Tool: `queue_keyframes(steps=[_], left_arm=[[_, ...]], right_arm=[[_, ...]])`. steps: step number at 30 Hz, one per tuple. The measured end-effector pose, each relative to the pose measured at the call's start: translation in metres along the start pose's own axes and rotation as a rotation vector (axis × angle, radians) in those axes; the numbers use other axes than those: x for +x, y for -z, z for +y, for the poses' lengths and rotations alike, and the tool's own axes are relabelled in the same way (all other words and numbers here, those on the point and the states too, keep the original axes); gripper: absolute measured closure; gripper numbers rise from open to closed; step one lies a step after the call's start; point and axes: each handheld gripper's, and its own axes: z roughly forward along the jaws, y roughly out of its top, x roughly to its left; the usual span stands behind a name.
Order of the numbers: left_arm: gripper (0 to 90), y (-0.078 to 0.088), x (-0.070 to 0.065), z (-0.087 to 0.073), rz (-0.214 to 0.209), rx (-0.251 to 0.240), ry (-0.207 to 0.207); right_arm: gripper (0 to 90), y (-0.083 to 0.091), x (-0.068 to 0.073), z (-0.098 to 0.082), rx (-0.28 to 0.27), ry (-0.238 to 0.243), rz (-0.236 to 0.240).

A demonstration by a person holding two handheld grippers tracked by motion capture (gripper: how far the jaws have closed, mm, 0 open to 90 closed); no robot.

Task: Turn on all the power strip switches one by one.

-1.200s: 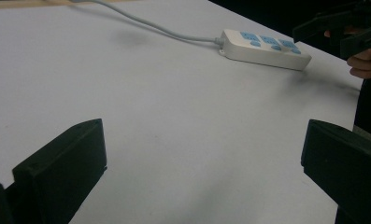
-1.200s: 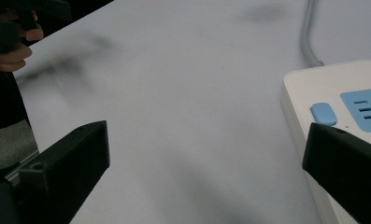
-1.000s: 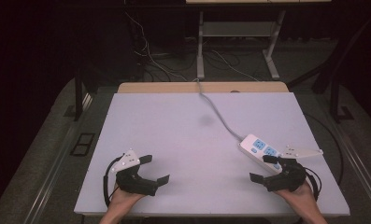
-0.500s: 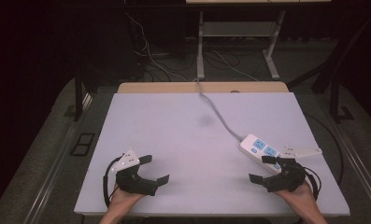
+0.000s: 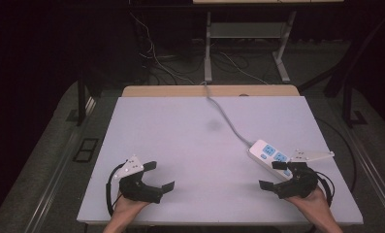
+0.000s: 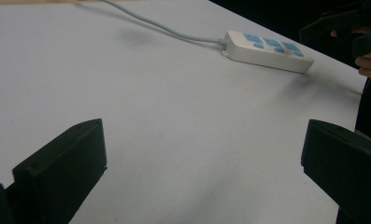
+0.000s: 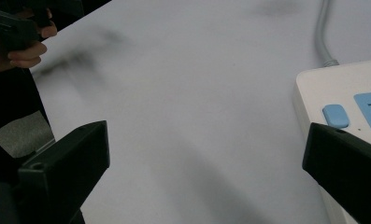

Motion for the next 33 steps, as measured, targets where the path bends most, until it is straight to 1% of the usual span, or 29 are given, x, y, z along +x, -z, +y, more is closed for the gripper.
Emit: queue_keyframes(steps=[3,14,26,33], left_arm=[[0.0,0.0,0.0,0.0,0.001,-0.003,0.007],[0.0,0.001,0.001,0.0,0.001,-0.006,0.01],[0.0,0.0,0.0,-0.001,0.001,-0.006,0.014],[0.0,-0.001,0.0,-0.001,-0.001,-0.007,0.017]], right_arm=[[0.5,0.003,0.0,0.002,0.004,-0.001,0.003],[0.5,0.012,-0.003,0.013,0.025,0.001,0.003],[0.5,0.028,-0.01,0.02,0.05,0.012,-0.03],[0.5,0.037,-0.017,0.023,0.083,0.016,-0.052]])
